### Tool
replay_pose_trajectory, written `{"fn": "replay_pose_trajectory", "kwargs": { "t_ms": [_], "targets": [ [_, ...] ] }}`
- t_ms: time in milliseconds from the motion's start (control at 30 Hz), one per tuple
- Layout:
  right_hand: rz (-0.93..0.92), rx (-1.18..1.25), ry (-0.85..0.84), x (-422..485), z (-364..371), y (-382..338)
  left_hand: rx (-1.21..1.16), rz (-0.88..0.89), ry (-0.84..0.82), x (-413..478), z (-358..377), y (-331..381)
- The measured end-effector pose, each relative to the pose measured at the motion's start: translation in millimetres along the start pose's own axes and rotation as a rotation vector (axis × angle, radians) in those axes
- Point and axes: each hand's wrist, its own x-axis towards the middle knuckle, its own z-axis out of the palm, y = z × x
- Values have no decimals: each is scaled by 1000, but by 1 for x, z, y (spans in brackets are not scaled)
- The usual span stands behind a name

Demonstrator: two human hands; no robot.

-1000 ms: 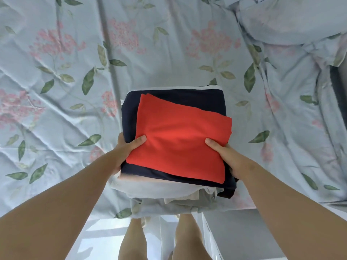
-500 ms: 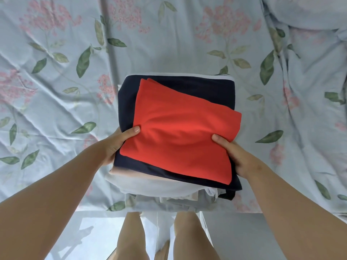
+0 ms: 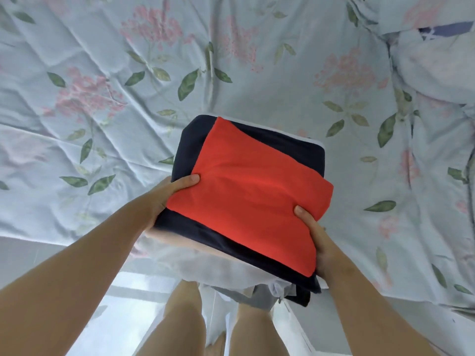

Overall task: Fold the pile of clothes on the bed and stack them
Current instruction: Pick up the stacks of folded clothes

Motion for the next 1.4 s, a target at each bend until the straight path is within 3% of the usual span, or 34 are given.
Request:
{"fn": "replay_pose_trajectory", "kwargs": {
  "t_ms": [333, 600, 833, 1133, 1400],
  "targets": [
    [-66, -290, -144, -43, 173, 17, -221, 78, 208, -146, -136, -28],
    [-121, -634, -356, -76, 315, 11, -558, 165, 391, -244, -210, -57],
    [-203, -822, -478, -104, 466, 53, -730, 230, 505, -313, -319, -93],
    [-154, -851, -533, -116, 669, 168, -770, 253, 554, -407, -519, -138],
    [-137, -828, -585, -90, 828, 216, -835, 247, 582, -430, -673, -144]
  ]
}}
